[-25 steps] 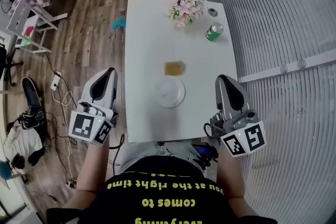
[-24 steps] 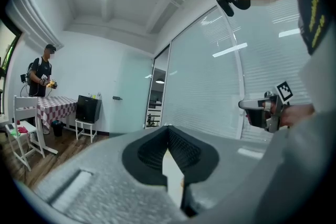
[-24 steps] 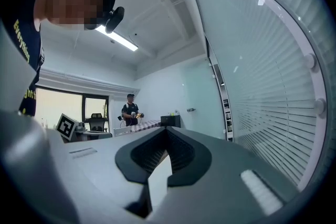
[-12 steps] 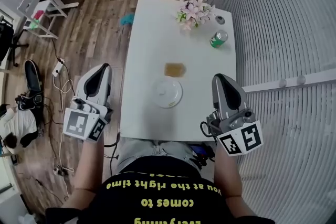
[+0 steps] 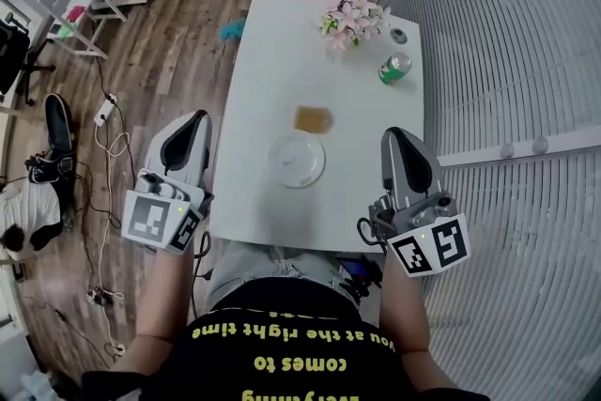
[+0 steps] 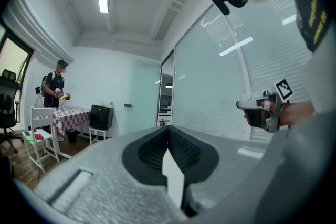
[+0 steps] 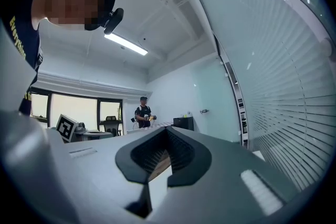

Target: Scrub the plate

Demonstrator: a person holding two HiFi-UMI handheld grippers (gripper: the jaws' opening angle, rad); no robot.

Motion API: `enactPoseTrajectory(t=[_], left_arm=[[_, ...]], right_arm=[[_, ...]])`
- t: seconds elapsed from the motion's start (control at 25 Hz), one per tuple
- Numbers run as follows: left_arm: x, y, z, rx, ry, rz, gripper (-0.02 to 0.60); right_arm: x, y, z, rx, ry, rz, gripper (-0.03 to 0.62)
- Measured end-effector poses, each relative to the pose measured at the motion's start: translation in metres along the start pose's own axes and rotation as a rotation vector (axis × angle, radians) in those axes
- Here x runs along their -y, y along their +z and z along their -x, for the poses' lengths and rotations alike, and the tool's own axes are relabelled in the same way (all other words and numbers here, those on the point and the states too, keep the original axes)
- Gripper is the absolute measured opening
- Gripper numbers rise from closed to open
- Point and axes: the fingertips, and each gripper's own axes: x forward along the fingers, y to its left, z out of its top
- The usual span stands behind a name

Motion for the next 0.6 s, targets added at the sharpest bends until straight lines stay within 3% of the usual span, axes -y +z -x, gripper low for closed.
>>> enactPoseTrajectory(t=[0.32, 0.6], left_arm=[[0.012, -0.013, -0.001, -0.029, -0.023, 0.012, 0.005], [0.015, -0.045, -0.002, -0.087, -0.001, 0.082, 0.005]], right_arm=[[0.004, -0.008, 0.000, -0.015, 0.008, 0.007, 0.006], [0.010, -0.021, -0.007, -0.049, 0.026, -0.003, 0.006]])
